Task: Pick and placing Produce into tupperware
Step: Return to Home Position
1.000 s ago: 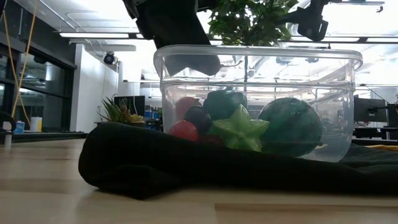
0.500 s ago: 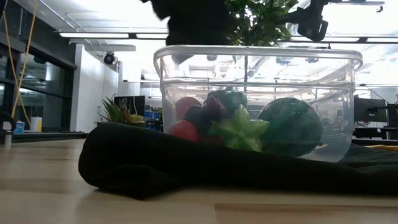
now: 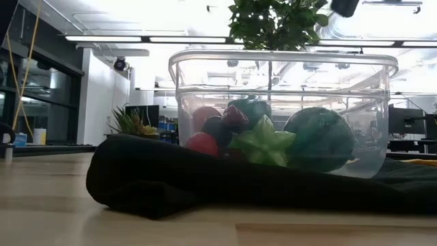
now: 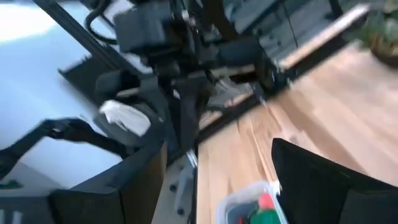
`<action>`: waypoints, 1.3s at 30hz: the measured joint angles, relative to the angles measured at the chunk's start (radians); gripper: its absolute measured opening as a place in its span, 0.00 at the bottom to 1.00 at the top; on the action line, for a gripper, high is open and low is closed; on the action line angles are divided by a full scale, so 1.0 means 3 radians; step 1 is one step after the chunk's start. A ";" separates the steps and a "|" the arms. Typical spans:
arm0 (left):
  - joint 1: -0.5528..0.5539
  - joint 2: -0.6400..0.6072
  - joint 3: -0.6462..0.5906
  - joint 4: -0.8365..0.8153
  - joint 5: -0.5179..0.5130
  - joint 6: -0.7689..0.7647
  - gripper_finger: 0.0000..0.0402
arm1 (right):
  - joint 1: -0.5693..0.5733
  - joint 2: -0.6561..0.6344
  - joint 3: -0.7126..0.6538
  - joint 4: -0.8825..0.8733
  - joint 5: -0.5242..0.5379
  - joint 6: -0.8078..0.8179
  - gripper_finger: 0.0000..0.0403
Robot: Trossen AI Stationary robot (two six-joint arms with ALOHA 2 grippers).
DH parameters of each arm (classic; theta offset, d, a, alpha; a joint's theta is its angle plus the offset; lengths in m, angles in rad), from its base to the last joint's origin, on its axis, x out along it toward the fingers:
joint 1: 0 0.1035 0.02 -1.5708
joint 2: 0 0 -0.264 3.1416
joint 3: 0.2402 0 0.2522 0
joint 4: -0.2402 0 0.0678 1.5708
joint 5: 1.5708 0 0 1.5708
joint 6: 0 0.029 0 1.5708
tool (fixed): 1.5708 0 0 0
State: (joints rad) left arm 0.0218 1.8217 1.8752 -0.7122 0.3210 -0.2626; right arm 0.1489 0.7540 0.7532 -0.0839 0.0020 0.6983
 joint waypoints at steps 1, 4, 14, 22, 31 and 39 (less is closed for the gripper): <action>0.0052 0.0000 0.0149 -0.0104 0.0005 0.0061 0.03 | -0.0018 -0.0110 0.0001 -0.0034 0.0002 -0.0017 0.69; 0.0181 -0.0003 0.0584 -0.0541 -0.0052 0.0257 0.01 | -0.0062 -0.0429 0.0001 -0.0215 0.0004 -0.0032 0.63; 0.0307 -0.0218 0.1342 -0.1701 -0.0745 0.0776 0.00 | -0.0068 -0.1096 0.0001 -0.0663 0.0030 -0.0087 0.18; 0.0304 -0.0731 0.1343 -0.2146 -0.1124 0.0783 0.00 | -0.0068 -0.1251 0.0001 -0.0878 0.0122 -0.0149 0.04; 0.0298 -0.1497 0.1124 -0.2424 -0.1451 0.0598 0.00 | -0.0067 -0.1452 0.0001 -0.1172 0.0264 -0.0069 0.00; 0.0298 -0.2491 0.0006 -0.1987 -0.1662 0.0413 0.00 | -0.0068 -0.1603 0.0001 -0.1377 0.0430 0.0064 0.00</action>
State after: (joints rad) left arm 0.1112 1.0743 1.8769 -1.3083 -0.1776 -0.1386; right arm 0.1286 0.2731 0.7536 -0.4969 0.1310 0.7175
